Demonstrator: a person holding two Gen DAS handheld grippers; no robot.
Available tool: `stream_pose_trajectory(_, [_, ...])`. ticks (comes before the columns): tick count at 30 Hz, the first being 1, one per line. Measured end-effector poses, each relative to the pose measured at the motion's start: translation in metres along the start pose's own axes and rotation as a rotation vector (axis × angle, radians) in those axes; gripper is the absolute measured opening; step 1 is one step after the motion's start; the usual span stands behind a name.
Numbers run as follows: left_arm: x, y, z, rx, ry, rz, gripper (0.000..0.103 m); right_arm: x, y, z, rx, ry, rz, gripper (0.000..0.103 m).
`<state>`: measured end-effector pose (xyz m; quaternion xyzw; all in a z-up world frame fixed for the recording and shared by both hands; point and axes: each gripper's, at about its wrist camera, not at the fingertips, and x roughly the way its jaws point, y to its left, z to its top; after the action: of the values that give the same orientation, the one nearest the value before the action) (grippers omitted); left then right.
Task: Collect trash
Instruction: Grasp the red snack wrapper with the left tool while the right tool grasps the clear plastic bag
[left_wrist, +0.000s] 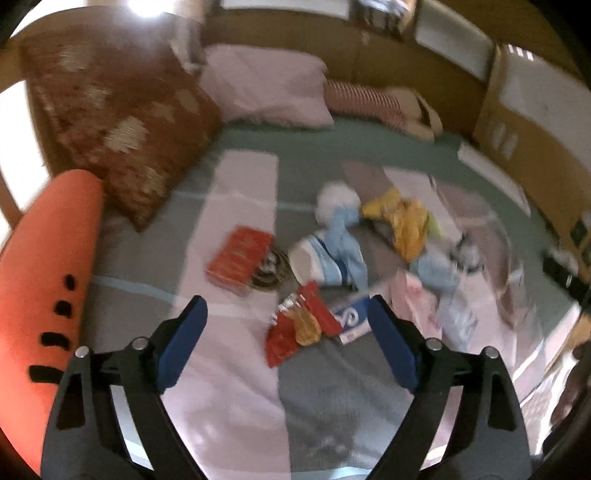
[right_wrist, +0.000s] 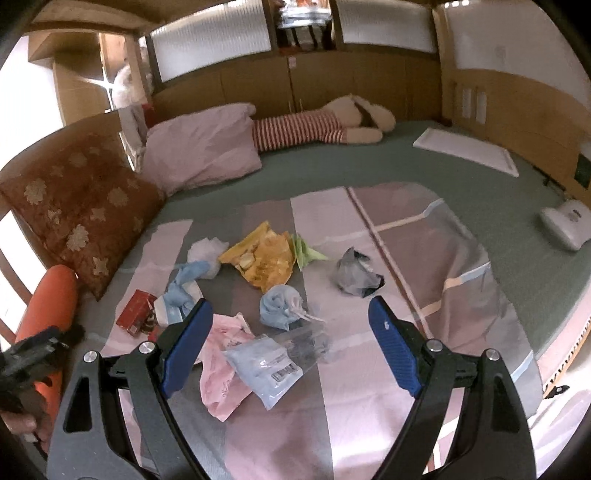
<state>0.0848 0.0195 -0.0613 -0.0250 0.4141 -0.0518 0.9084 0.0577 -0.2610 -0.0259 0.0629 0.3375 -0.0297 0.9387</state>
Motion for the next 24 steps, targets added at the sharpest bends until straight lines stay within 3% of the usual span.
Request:
stream_pose_trajectory(3, [0.029,-0.018,-0.01,0.042,0.083,-0.018,0.084,0.02,0.0,-0.005,0.0,0.094,0.036,0.084])
stream_pose_trajectory(6, [0.059,-0.027,-0.018,0.084,0.138,0.04,0.071,0.038,0.008,-0.015,-0.003,0.183,0.085,0.084])
stream_pose_trajectory(9, [0.085,-0.018,-0.022,0.054,0.202,0.041,0.054,0.057,0.016,-0.023,-0.01,0.262,0.099,0.084])
stream_pose_trajectory(10, [0.092,-0.016,-0.022,0.056,0.219,0.034,0.042,0.065,0.018,-0.026,-0.007,0.292,0.098,0.084])
stream_pose_trajectory(14, [0.109,-0.003,-0.026,0.039,0.242,0.03,0.025,0.091,0.008,-0.031,0.084,0.379,0.123,0.084])
stream_pose_trajectory(16, [0.1,-0.001,-0.021,0.025,0.215,0.007,0.002,0.102,-0.004,-0.036,0.186,0.428,0.163,0.084])
stream_pose_trajectory(19, [0.063,-0.001,-0.005,0.0,0.125,-0.048,0.002,0.112,-0.014,-0.042,0.283,0.473,0.206,0.082])
stream_pose_trajectory(20, [0.037,-0.003,0.002,0.004,0.06,-0.062,0.002,0.114,-0.016,-0.044,0.303,0.482,0.22,0.079])
stream_pose_trajectory(22, [0.004,-0.005,0.006,0.015,-0.024,-0.075,0.002,0.121,-0.018,-0.047,0.338,0.509,0.26,0.053])
stream_pose_trajectory(24, [-0.038,-0.006,0.006,0.025,-0.116,-0.105,0.002,0.128,-0.02,-0.05,0.377,0.546,0.31,0.036])
